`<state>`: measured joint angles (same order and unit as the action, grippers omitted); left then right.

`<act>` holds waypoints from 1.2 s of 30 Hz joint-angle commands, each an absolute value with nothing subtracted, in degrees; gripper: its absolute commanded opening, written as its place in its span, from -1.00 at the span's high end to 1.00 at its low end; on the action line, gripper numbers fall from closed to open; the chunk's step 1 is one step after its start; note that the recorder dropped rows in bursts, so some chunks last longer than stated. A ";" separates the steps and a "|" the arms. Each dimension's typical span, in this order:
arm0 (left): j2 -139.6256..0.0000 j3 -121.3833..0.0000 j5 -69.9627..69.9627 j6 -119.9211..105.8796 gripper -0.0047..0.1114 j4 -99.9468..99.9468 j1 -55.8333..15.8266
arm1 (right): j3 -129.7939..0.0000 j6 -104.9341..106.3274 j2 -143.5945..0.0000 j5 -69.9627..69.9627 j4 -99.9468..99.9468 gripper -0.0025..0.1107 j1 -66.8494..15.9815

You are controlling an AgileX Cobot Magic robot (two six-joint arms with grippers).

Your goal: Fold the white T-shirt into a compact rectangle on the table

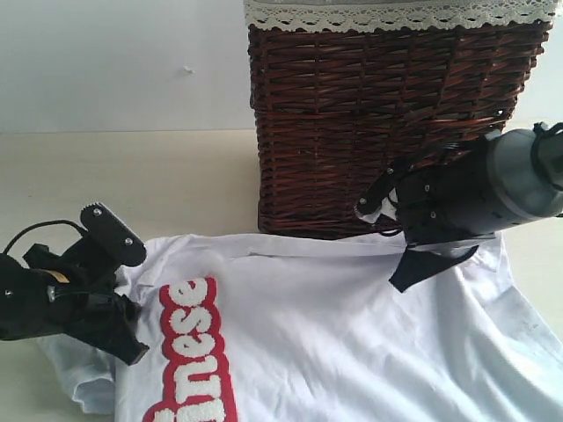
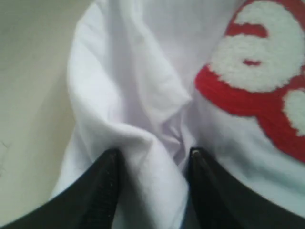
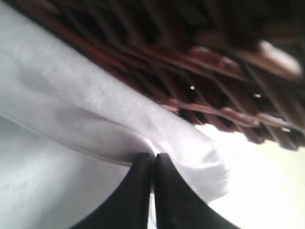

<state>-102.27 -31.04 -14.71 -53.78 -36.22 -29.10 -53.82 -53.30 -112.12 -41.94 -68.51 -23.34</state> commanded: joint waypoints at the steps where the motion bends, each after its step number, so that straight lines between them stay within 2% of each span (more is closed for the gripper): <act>1: -106.10 -33.71 -16.91 -52.84 0.11 -37.01 -27.65 | -54.19 -58.51 -110.73 -46.84 -68.02 0.96 -19.68; 4: -108.72 -37.60 -18.19 -52.85 0.11 -37.01 -26.54 | -54.19 -58.33 -109.27 -48.31 -66.51 0.95 -17.26; 7: -110.46 -42.21 -17.94 -52.02 0.11 -37.01 -25.61 | -54.19 -54.22 -107.11 -47.79 -63.42 0.83 -16.30; 10: -109.82 -43.94 -17.58 -49.75 0.11 -37.25 -25.61 | -54.19 -51.16 -104.35 -47.50 -62.11 0.58 -16.30; 12: -108.01 -44.08 -17.28 -48.36 0.11 -37.37 -25.61 | -54.19 -49.80 -101.86 -47.14 -60.79 0.33 -16.30; 13: -105.71 -43.55 -17.15 -47.92 0.11 -38.31 -25.61 | -54.19 -49.08 -99.83 -46.86 -59.11 0.08 -16.30; 15: -100.84 -42.21 -17.41 -48.95 0.11 -43.10 -24.71 | -54.19 -43.44 -96.88 -43.19 -50.25 -0.06 -16.30; 18: -96.09 -40.77 -13.44 -55.38 0.11 -47.91 -23.11 | -54.08 -27.02 -95.24 -37.22 -32.71 -0.03 -16.30; 21: -92.41 -39.85 -3.86 -60.21 0.12 -52.37 -19.96 | -54.08 -11.05 -95.21 -36.09 -17.60 -0.01 -16.30; 22: -91.01 -38.50 3.40 -60.22 0.17 -52.46 -17.77 | -54.08 -6.79 -95.31 -36.32 -12.25 -0.01 -16.30; 25: -90.56 -34.27 8.61 -59.50 0.36 -47.88 -13.34 | -54.08 -4.14 -95.31 -37.31 -9.00 -0.01 -16.30; 27: -90.56 -31.98 6.44 -59.50 0.26 -46.47 -12.76 | -54.08 -3.99 -95.31 -37.54 -7.85 -0.01 -16.30; 28: -90.56 -31.97 5.71 -59.50 0.07 -46.47 -12.76 | -54.08 -2.62 -95.31 -37.54 -6.55 -0.01 -16.30; 30: -90.92 -31.97 5.30 -59.61 -0.13 -46.73 -12.76 | -54.08 -1.16 -95.31 -37.61 -4.61 -0.01 -16.30; 36: -92.45 -32.00 14.64 -60.73 -0.15 -46.72 -13.17 | -54.08 -1.16 -95.31 -37.57 -4.56 -0.01 -16.30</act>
<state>-92.27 -32.24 10.07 -59.76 -46.64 -12.89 -53.97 -1.76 -95.58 -37.70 -4.84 -16.37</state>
